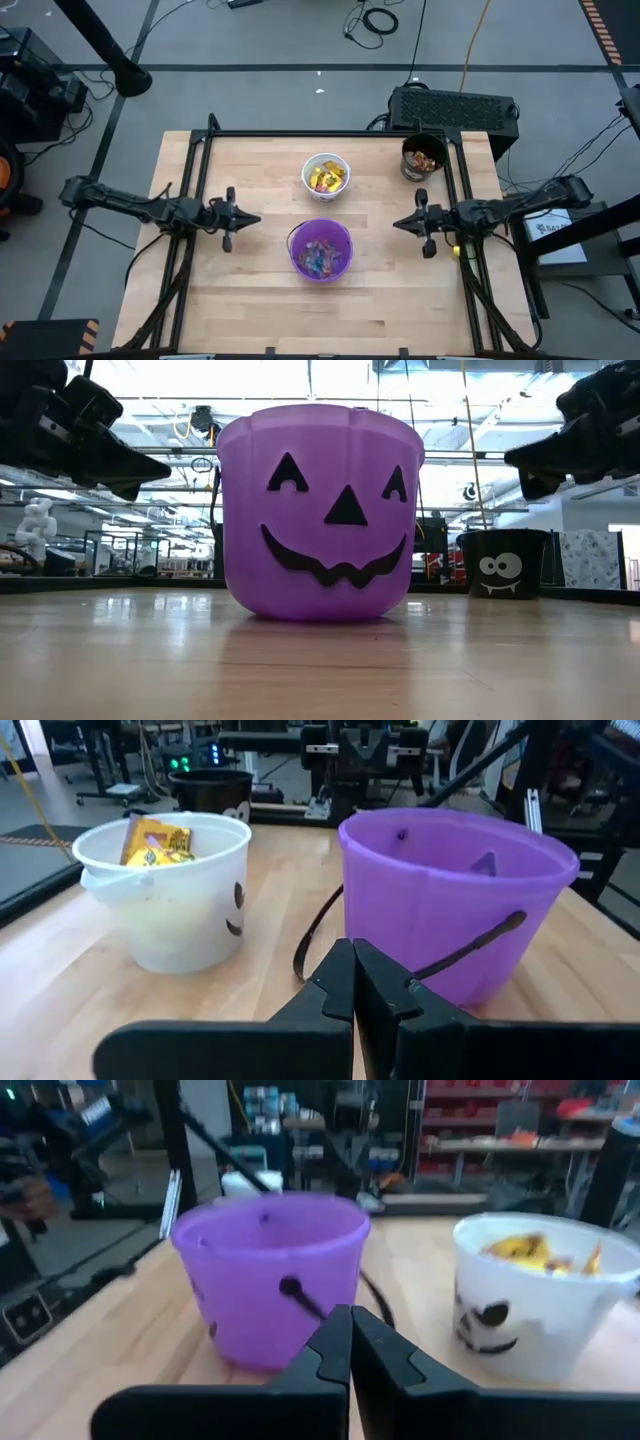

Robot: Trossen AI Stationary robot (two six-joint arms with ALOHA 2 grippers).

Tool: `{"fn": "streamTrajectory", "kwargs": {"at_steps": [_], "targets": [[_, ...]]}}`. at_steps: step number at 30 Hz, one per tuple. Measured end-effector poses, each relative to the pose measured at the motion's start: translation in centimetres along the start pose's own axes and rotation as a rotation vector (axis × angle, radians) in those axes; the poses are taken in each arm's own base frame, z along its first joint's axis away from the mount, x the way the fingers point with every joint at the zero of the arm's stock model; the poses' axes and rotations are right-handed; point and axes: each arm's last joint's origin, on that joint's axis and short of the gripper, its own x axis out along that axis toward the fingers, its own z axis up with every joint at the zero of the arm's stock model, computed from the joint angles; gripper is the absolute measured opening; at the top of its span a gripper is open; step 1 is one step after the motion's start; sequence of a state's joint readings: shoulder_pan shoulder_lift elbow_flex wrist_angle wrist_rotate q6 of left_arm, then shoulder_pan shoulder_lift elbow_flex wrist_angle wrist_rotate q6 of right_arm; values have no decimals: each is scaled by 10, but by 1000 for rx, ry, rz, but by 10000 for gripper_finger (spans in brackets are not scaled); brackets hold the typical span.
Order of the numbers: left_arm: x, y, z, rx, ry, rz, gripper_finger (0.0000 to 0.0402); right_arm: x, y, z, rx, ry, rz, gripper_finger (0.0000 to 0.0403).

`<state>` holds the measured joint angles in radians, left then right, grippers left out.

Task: Sort candy by brand, put in halloween buckets
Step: Return to Home Position

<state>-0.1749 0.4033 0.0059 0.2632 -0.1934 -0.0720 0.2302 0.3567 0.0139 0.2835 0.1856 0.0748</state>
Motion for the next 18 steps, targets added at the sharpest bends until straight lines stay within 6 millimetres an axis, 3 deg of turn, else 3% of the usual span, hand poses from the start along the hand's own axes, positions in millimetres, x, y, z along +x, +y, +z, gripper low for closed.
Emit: {"fn": "streamTrajectory", "kwargs": {"at_steps": [18], "targets": [[-5, 3, 1, 25, -16, 68, 0, -12, -22, 8, -24, -82, -60, 0]]}}
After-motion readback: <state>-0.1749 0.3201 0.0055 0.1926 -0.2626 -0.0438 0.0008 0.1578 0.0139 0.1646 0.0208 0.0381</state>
